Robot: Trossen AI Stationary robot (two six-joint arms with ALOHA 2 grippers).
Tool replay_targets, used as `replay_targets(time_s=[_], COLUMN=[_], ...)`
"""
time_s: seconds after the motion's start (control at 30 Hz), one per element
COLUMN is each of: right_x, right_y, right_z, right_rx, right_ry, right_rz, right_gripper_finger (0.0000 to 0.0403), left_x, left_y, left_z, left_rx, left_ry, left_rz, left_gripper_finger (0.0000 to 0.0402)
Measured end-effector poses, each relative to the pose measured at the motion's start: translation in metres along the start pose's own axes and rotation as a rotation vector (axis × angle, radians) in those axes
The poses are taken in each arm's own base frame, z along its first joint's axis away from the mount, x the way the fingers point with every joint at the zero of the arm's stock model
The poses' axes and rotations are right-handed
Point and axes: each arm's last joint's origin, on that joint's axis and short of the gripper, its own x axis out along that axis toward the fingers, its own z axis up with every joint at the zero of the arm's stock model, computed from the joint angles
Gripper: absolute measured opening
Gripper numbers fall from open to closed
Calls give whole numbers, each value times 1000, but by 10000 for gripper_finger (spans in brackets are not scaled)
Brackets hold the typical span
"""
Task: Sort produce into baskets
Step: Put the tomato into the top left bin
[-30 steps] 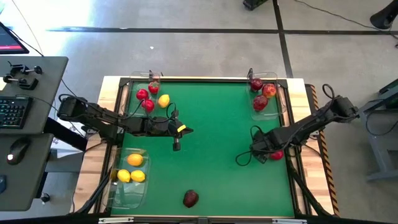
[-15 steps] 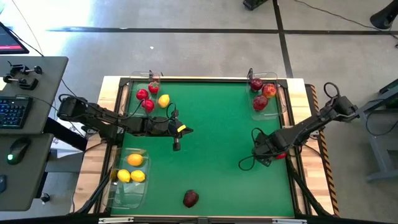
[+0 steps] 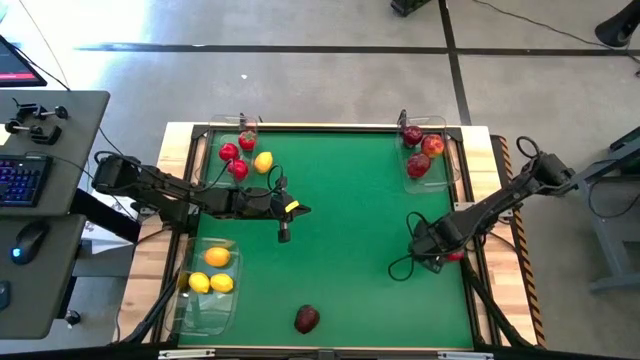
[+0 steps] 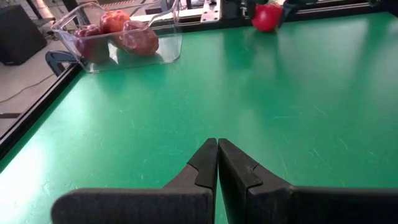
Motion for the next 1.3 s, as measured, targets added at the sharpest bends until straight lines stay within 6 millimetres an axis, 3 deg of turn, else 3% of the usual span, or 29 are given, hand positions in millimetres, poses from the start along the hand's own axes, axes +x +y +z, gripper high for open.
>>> replay_targets(time_s=[0.63, 0.93, 1.3], right_x=[0, -16, 15], right_y=[6, 24, 41], right_z=[-7, -6, 5], right_rx=[-294, -356, -347], right_ry=[17, 54, 262], right_rz=[32, -46, -271], right_gripper_finger=[282, 277, 310], left_x=[0, 0, 0], left_y=[0, 0, 0], left_z=[0, 0, 0], left_rx=[1, 19, 18], left_ry=[0, 0, 0], left_rz=[0, 0, 0], left_gripper_finger=[1, 1, 1])
